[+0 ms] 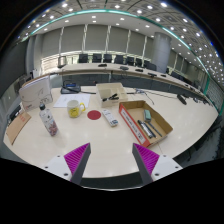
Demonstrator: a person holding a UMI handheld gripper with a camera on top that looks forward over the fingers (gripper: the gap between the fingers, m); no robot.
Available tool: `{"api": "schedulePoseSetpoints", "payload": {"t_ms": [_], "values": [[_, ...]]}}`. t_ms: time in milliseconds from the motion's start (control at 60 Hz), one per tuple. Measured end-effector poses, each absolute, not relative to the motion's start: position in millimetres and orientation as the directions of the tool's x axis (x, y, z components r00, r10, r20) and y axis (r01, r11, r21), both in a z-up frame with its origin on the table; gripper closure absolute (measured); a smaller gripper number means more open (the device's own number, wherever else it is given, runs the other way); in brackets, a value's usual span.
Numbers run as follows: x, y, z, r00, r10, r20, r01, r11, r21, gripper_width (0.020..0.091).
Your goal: Pour water
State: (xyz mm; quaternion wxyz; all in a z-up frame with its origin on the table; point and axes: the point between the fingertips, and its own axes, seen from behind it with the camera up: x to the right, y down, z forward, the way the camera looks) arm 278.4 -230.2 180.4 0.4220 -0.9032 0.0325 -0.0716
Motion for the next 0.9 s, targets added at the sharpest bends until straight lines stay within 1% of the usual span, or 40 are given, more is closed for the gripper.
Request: {"api": "schedulePoseSetpoints", "payload": {"t_ms": [150,167,183,450,700,783,900], "values": [[230,-225,165,0.993,-0.061,0.101,0.036,-0.654,-0.755,0.0239],[240,-231,169,0.994,-0.05,0.097,0.041,-0.655,-0.754,0.024],[219,-224,160,0.994,-0.046,0.097,0.043,-0.655,-0.754,0.024],[73,-193,122,0.998,0.07,-0.006,0.038,-0.612,-0.79,0.0236],[-17,-103,98,0.995,0.101,-0.024,0.026,-0.465,-0.885,0.0238],[-29,-71,88,0.996,0.089,-0.023,0.016,-0.42,-0.907,0.0237],[-26,-32,68,0.999,0.03,-0.019,-0.005,-0.4,-0.917,0.0242]]}}
